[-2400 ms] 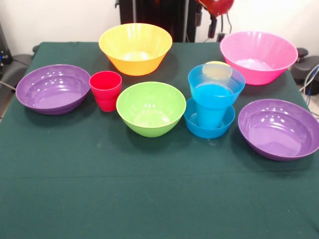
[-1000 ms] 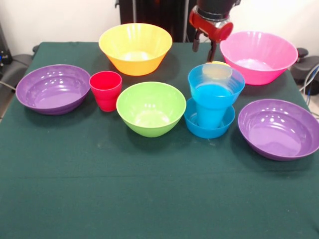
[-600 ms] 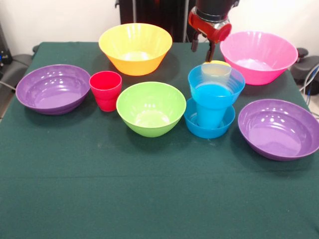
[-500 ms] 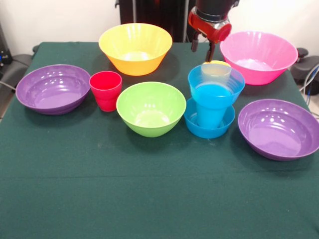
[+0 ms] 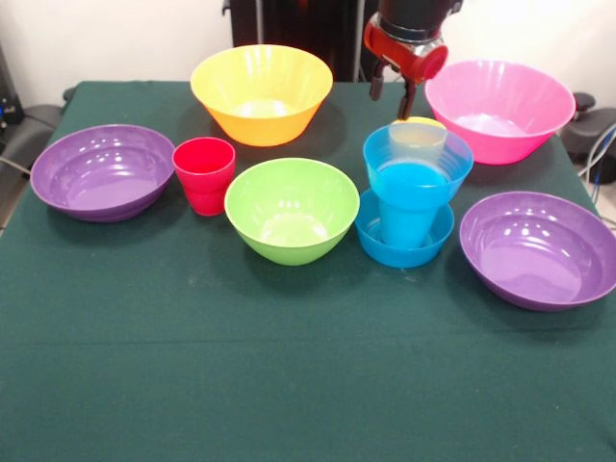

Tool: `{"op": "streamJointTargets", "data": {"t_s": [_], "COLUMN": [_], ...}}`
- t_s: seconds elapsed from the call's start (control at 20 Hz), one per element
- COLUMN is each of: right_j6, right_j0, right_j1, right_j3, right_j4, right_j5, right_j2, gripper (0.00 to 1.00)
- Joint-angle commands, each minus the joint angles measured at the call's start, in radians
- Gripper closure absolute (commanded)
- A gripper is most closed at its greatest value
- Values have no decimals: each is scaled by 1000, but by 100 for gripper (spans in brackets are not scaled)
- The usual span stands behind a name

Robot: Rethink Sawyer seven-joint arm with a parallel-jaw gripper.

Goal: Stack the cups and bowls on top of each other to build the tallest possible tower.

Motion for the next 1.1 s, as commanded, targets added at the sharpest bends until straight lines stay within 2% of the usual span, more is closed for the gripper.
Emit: {"op": "streamJointTargets", "data": {"t_s": [0.05,0.4,0.7,1.1], "right_j6": [105,92,99,96], "right_j0": [17,11,13,13], "right_j1": [97,49,54,24], "right_j3": [-57,-69,-76,-94], "right_j4": [-4,4,8,24], "right_j5": [-67,-7,-28,34], "right_j2": [133,138,147,158], "gripper": [0,0,0,0]}}
